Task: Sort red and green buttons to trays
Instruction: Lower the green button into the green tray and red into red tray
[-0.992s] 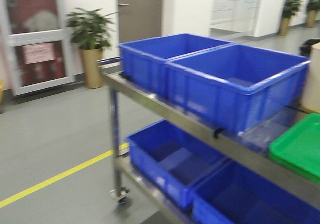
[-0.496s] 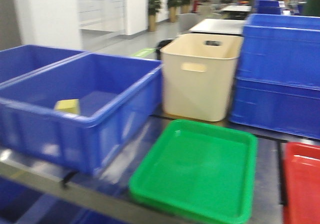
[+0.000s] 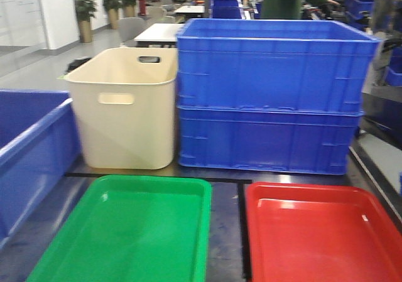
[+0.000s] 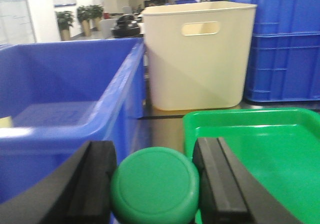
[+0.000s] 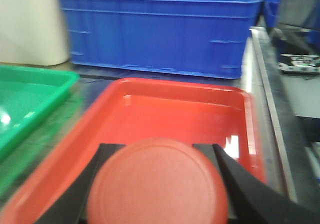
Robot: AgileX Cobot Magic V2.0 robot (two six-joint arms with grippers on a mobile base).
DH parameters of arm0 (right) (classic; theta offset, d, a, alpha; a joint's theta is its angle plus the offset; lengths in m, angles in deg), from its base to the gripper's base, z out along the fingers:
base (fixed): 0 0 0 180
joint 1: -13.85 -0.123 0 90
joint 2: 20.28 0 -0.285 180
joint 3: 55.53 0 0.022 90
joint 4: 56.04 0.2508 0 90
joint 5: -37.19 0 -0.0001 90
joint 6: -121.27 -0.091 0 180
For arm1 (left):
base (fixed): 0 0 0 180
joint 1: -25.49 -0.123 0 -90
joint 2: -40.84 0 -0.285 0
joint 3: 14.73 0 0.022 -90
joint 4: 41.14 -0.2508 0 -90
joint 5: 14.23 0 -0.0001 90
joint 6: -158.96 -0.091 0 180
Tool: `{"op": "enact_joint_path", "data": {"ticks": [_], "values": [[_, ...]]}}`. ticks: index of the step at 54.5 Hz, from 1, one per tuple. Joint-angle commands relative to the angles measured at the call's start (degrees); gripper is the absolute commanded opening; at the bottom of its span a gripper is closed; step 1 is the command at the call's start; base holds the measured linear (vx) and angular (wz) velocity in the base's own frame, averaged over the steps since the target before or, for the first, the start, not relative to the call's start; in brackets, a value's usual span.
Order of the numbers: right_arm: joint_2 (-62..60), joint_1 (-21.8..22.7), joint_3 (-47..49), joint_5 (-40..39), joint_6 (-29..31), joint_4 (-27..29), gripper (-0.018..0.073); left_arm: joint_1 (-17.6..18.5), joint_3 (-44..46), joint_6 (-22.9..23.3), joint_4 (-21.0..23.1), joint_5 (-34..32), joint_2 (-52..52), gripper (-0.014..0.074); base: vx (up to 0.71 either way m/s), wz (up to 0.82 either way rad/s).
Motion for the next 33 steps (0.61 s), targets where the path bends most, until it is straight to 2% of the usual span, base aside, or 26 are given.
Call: {"op": "enact_joint_path", "data": {"ticks": [1, 15, 33], "values": [[0.29, 0.07, 2.13, -4.8, 0.13, -0.79, 0.0, 0.17, 2.17, 0.42, -0.04, -4.07, -0.55, 0.0003, 0.13, -0.41], [0.29, 0.07, 2.13, -4.8, 0.13, -0.79, 0.0, 0.17, 2.17, 0.42, -0.04, -4.07, -0.55, 0.0003, 0.08, -0.27], [0.29, 0.07, 2.13, -4.8, 0.13, -0.79, 0.0, 0.17, 2.17, 0.42, -0.04, -4.07, -0.55, 0.0003, 0.02, -0.09]]}}
